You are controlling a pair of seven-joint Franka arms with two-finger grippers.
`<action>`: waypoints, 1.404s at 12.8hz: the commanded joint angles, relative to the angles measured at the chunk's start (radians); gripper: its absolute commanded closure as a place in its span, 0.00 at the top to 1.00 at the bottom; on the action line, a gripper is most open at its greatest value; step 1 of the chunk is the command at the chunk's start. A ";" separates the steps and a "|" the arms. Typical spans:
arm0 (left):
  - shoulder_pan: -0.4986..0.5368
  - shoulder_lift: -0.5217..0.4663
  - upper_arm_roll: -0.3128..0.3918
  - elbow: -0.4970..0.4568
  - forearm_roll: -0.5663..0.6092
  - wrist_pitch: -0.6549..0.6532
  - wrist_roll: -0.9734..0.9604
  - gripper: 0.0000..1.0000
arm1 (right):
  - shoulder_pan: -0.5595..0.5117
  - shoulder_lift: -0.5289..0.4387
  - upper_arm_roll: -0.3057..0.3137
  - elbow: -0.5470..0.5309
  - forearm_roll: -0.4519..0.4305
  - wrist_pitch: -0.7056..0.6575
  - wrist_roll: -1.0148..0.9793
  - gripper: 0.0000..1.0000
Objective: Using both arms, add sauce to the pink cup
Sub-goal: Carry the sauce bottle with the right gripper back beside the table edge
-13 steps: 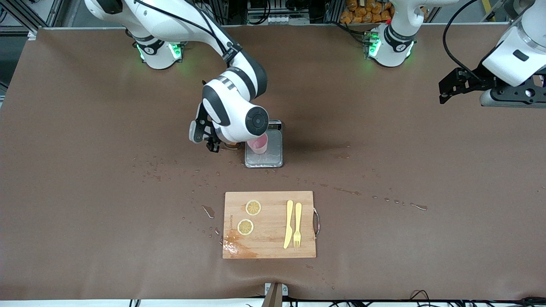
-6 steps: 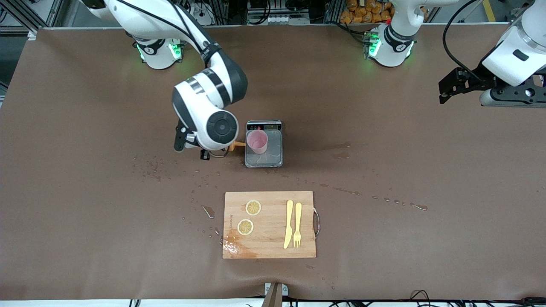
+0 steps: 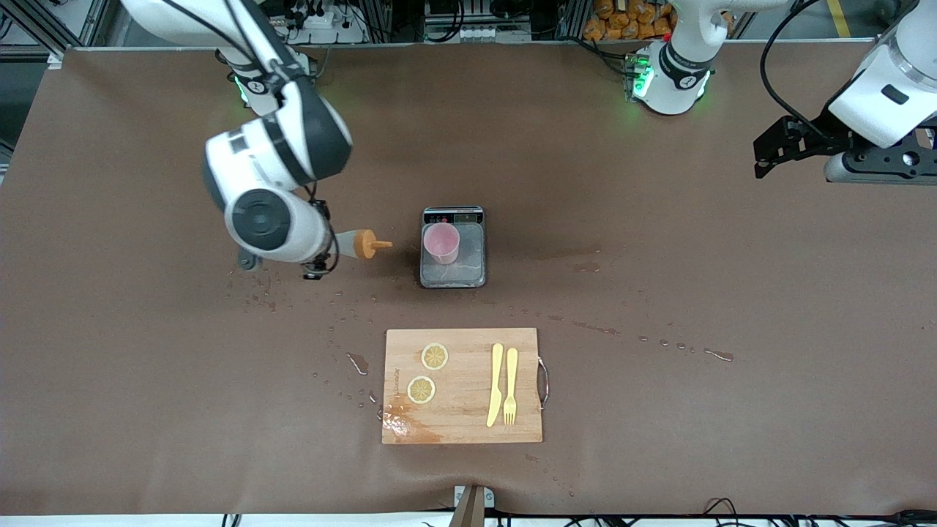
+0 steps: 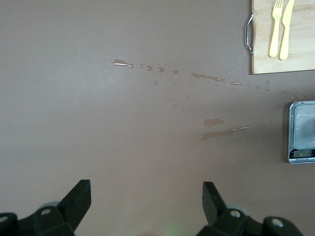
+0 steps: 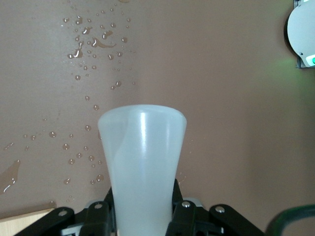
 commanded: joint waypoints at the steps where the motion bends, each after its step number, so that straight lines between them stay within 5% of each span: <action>1: -0.001 -0.010 0.006 0.004 0.018 -0.011 0.018 1.00 | -0.146 -0.098 0.015 -0.100 0.134 0.015 -0.182 0.15; 8: -0.006 -0.007 -0.002 0.005 0.019 -0.013 -0.001 1.00 | -0.473 -0.099 0.014 -0.208 0.407 0.006 -0.679 0.19; 18: -0.021 -0.014 0.009 0.008 0.018 -0.042 0.003 1.00 | -0.657 0.089 0.012 -0.205 0.633 -0.026 -1.032 0.19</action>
